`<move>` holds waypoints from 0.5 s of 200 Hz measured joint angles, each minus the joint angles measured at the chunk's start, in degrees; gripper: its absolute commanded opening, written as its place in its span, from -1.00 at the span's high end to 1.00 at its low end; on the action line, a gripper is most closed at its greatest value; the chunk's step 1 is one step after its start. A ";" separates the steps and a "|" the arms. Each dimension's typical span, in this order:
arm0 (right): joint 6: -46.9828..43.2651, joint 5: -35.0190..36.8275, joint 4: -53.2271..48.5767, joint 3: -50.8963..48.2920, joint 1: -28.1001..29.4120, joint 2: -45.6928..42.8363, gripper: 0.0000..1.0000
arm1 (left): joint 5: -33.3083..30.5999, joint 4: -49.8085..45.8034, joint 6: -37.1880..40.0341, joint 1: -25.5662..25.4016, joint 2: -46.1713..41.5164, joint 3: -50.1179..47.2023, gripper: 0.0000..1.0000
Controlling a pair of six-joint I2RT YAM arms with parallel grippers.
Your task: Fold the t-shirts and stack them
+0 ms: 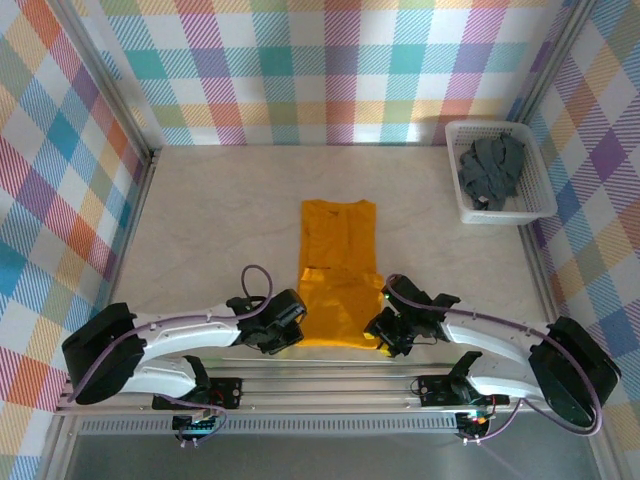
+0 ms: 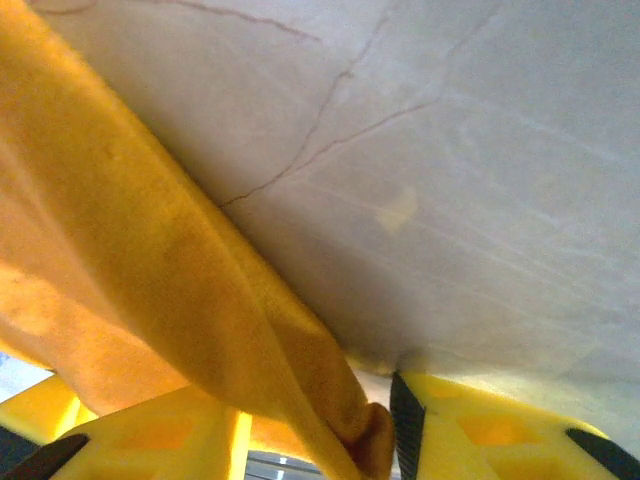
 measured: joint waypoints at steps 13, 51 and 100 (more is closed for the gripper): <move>0.11 0.00 -0.72 0.26 0.00 0.39 0.40 | -0.20 -0.92 0.28 -0.11 0.20 0.44 0.67; -0.90 0.28 -3.61 2.08 0.00 2.36 0.55 | -0.44 -0.81 -0.04 -0.26 -0.15 0.39 0.67; -2.23 0.90 -3.43 3.21 0.48 2.43 0.13 | -2.14 5.60 -1.55 -1.40 -6.25 0.48 -0.03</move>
